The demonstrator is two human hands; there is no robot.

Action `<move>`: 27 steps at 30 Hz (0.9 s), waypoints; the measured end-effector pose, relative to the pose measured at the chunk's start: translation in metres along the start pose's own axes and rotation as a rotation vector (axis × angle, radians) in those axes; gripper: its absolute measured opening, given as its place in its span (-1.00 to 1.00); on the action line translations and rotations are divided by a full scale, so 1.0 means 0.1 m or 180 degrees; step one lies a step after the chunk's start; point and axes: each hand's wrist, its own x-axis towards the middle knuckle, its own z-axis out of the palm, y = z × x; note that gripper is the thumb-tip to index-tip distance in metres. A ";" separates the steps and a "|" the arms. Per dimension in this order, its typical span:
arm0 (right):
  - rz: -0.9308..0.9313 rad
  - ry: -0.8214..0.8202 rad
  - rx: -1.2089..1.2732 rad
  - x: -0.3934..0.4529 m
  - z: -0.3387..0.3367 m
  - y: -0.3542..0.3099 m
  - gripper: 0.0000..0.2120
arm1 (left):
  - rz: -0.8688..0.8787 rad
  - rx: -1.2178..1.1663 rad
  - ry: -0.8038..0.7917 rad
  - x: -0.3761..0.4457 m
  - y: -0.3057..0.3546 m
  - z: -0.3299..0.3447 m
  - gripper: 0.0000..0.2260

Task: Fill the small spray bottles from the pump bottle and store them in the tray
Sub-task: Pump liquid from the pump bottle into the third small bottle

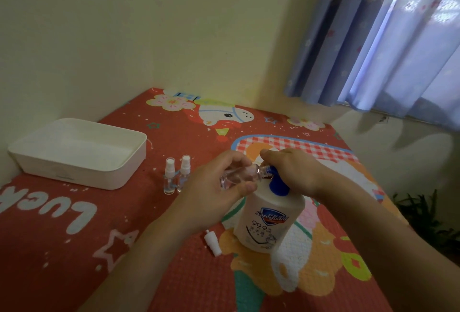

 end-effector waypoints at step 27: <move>-0.0345 -0.0114 -0.0508 0.05 0.01 0.02 -0.90 | -0.0026 -0.0011 0.0016 0.00 -0.03 0.01 -0.77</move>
